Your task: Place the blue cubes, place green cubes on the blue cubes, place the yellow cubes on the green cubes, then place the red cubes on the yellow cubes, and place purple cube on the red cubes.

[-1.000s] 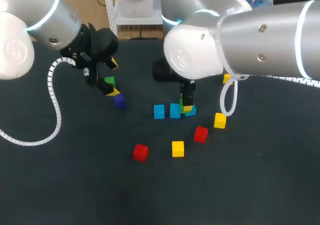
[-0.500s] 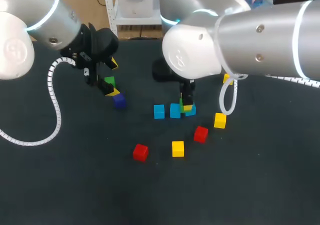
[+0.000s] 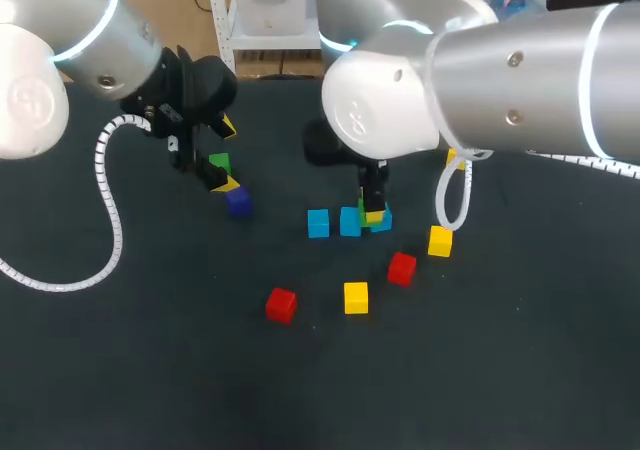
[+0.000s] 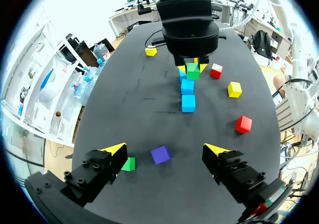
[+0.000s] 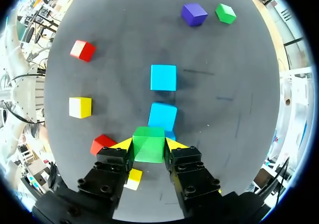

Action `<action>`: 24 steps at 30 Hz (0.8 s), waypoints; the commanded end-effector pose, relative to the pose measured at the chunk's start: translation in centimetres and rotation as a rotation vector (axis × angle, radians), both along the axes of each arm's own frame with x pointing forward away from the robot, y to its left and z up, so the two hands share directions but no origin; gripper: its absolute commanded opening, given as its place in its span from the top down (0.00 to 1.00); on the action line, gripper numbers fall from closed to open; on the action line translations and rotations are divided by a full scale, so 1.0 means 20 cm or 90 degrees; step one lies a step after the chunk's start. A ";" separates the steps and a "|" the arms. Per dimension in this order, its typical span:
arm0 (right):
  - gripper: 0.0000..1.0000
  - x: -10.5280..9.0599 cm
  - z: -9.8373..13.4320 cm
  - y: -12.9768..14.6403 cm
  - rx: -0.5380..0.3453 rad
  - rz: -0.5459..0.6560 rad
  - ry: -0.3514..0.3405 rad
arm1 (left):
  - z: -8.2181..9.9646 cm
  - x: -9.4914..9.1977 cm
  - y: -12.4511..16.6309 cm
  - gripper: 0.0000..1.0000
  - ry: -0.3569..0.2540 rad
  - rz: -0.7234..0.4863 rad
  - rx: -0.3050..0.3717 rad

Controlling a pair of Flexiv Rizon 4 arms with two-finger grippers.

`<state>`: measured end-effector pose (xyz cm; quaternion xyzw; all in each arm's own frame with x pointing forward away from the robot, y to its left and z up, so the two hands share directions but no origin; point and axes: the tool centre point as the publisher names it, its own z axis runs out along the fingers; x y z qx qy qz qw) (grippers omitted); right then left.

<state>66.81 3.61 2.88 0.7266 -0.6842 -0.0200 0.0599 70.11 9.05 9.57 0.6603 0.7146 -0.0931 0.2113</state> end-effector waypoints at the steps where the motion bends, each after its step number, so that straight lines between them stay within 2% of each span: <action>1: 1.00 0.01 0.00 0.00 0.001 -0.001 0.001 | 0.00 0.00 0.00 0.00 0.000 -0.002 -0.002; 24: 1.00 0.03 0.00 0.01 -0.002 0.003 0.004 | 0.00 0.00 0.00 0.00 0.000 -0.002 -0.002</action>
